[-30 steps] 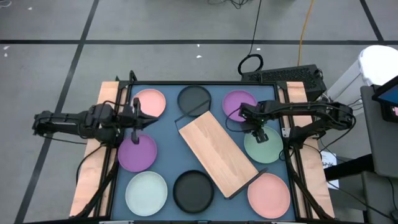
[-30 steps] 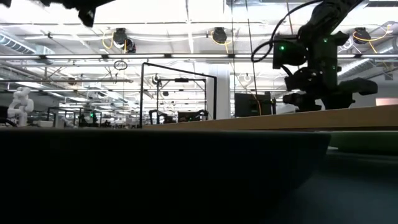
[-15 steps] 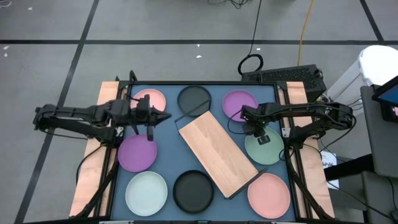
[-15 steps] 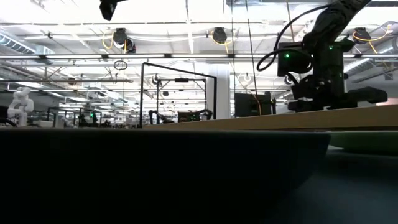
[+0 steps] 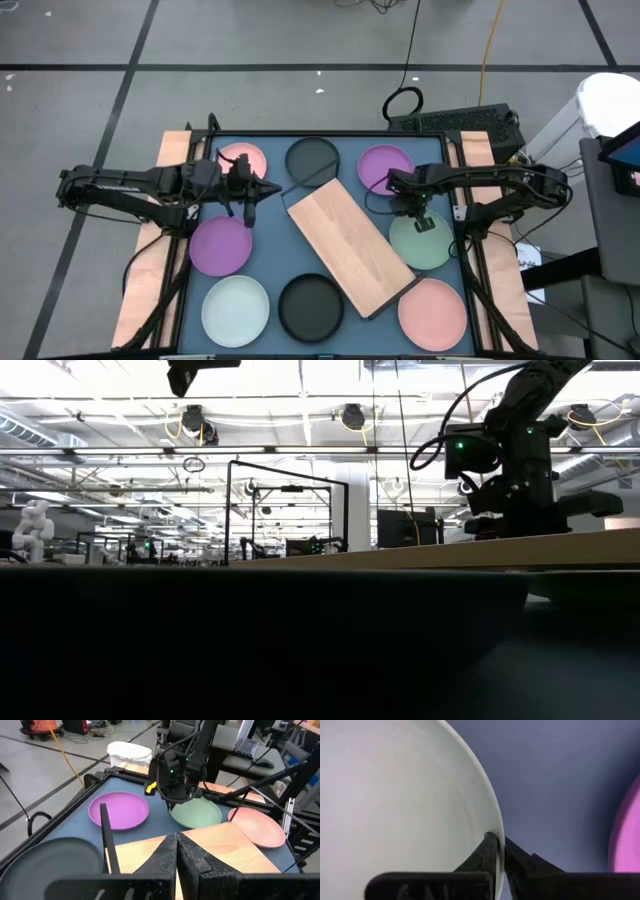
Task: Place and stack plates onto a shelf
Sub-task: Put the green plate on the shelf
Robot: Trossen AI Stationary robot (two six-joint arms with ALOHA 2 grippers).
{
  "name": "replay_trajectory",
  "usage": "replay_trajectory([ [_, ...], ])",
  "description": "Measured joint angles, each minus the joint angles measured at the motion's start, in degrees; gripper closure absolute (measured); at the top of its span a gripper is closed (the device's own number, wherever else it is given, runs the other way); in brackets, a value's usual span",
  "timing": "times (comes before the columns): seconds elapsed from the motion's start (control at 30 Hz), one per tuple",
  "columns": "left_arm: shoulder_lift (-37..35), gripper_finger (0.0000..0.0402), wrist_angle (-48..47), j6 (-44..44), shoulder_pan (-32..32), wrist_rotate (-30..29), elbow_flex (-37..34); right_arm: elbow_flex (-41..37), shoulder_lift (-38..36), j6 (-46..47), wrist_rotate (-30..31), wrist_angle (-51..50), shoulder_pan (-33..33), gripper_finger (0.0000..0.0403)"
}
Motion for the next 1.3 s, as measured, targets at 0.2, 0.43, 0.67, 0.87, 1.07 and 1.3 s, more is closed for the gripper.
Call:
replay_trajectory([
  [0.2, 0.0, 0.0396, -1.3, 1.8, 0.0, 0.0, 0.0, 3.7, -0.1, 0.9, 2.7, -6.6, 0.0, 0.0401],
  [0.43, 0.0, 0.0396, -3.3, 1.8, 0.0, 0.0, 0.0, 7.6, -3.2, 6.9, 7.4, -11.8, 0.0, 0.0403],
  [0.67, 0.0, 0.0396, -3.9, 0.8, 0.0, 0.0, 0.0, 12.0, -7.9, 10.3, 15.6, -19.1, 0.0, 0.0403],
  [0.87, 0.0, 0.0396, -4.3, -0.5, 0.0, 0.0, 0.0, 17.0, -10.7, 15.6, 16.8, -25.8, 0.0, 0.0403],
  [1.07, 0.0, 0.0396, -4.3, -0.5, 0.0, 0.0, 0.0, 23.2, -11.3, 21.7, 16.3, -29.8, 0.0, 0.0403],
  [1.3, 0.0, 0.0396, -4.3, -3.0, 0.0, 0.0, 0.0, 29.5, -11.3, 31.6, 16.0, -30.1, 0.0, 0.0403],
])
